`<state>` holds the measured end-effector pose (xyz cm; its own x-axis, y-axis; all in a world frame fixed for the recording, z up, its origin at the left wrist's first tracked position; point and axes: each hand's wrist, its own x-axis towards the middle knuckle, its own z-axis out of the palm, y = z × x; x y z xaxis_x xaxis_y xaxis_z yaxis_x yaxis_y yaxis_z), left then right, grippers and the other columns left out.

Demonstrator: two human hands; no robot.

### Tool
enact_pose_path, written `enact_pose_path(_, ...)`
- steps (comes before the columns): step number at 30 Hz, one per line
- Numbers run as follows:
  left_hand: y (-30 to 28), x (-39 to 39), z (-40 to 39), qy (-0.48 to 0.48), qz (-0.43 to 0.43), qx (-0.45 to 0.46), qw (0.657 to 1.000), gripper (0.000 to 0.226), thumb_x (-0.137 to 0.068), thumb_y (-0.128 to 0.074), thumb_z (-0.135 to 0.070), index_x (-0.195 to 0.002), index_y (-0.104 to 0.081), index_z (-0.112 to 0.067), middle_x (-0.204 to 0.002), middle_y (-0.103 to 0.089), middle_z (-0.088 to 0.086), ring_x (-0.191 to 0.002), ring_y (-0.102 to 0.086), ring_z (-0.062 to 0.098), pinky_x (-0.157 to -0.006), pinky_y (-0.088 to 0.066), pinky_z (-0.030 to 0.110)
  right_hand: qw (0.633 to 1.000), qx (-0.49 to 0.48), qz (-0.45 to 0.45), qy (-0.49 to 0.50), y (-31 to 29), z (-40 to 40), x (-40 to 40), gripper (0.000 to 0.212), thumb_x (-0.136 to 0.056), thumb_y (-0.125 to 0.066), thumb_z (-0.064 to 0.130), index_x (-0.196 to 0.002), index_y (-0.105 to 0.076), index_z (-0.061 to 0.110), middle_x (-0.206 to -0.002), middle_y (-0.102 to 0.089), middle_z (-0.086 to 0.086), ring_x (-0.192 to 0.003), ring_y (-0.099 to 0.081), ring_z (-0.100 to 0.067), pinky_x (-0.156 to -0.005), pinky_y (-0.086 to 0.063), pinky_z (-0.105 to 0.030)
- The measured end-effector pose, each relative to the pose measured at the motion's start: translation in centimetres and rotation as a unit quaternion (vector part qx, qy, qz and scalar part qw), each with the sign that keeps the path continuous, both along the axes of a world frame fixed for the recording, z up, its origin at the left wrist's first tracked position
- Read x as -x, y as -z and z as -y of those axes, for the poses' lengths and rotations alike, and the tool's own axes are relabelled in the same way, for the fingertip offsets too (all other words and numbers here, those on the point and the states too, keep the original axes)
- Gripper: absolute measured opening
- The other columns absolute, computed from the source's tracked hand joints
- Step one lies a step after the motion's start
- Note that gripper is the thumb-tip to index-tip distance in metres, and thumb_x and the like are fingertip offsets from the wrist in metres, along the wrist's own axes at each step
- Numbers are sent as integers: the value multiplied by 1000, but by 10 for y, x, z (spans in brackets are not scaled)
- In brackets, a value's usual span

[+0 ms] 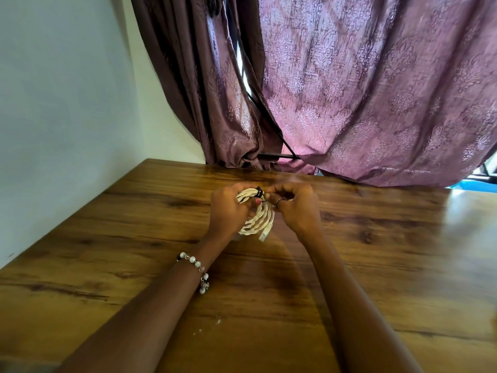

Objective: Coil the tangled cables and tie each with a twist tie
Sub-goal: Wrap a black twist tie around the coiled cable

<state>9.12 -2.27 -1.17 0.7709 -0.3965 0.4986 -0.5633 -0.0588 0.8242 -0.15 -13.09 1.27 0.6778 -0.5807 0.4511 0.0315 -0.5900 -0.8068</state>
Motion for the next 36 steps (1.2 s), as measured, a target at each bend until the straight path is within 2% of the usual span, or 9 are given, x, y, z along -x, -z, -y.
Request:
enact_pose_path(8, 0, 5, 2, -4, -7, -5, 1000, 29, -74, -78, -11, -103, -71, -11, -84, -73, 8, -70, -71, 23, -66, -58, 45, 996, 75, 20, 36, -1, 3, 0, 15, -73, -76, -3, -86, -70, 2, -74, -66, -1, -58, -55, 2, -55, -47, -9)
enact_pose_path(12, -4, 10, 1, -20, 21, -14, 999, 28, -74, -79, -12, -101, -72, -9, -89, -73, 7, -75, -68, 16, -70, -57, 34, 987, 148, 43, 46, 4, 3, -4, 21, -74, -67, -8, -89, -65, 7, -73, -60, 7, -58, -55, -2, -56, -48, -16)
enact_pose_path(16, -6, 11, 2, -23, 12, -16, 1000, 28, -74, -79, -12, -100, -72, -8, -89, -72, 5, -77, -68, 17, -72, -57, 39, 980, 187, 66, 33, 8, 3, -5, 25, -74, -63, -9, -91, -60, 8, -75, -61, 0, -66, -60, -19, -58, -53, -41)
enact_pose_path(19, -5, 10, 1, -23, -3, -14, 1000, 28, -74, -79, -12, -100, -72, -8, -90, -73, 7, -79, -69, 19, -72, -57, 41, 971, 221, 91, 29, 7, 1, -5, 24, -73, -64, -9, -90, -57, 6, -77, -62, -6, -67, -59, -21, -56, -51, -43)
enact_pose_path(21, -5, 11, 1, -19, -13, -13, 1000, 28, -74, -80, -12, -100, -72, -8, -89, -73, 6, -78, -69, 19, -71, -58, 41, 964, 244, 103, 24, 6, -3, -5, 23, -73, -64, -9, -90, -56, 4, -76, -59, -5, -66, -56, -20, -53, -47, -35)
enact_pose_path(25, -8, 18, 2, 7, -47, -6, 999, 27, -76, -77, -4, -102, -70, -3, -81, -66, -3, -57, -61, -6, -52, -50, 10, 959, 259, 112, 31, 6, -7, -7, 24, -71, -62, -14, -89, -55, 1, -77, -50, 3, -66, -46, -13, -51, -30, -16)
enact_pose_path(28, -9, 19, 3, 2, -61, 21, 998, 23, -77, -76, -5, -99, -71, -3, -77, -66, -5, -55, -61, -5, -48, -46, 8, 975, 203, 90, 23, 4, -3, -6, 28, -70, -62, -16, -91, -55, 3, -72, -52, 5, -61, -48, -4, -53, -36, -18)
enact_pose_path(32, -12, 15, 1, -23, -49, 16, 998, 27, -73, -80, -12, -99, -73, -8, -87, -72, 0, -70, -66, 7, -57, -53, 17, 995, 80, 55, -25, -1, 3, -2, 34, -74, -66, -16, -96, -54, 7, -68, -59, 4, -60, -56, 7, -55, -43, -7)
enact_pose_path(36, -13, 15, -1, 1, -81, 21, 996, 29, -74, -78, -8, -103, -71, -6, -81, -69, -1, -63, -61, -2, -49, -47, 9, 996, -37, 46, -60, -2, 4, -2, 36, -75, -68, -16, -98, -51, 7, -72, -66, -9, -63, -64, -9, -63, -53, -21)
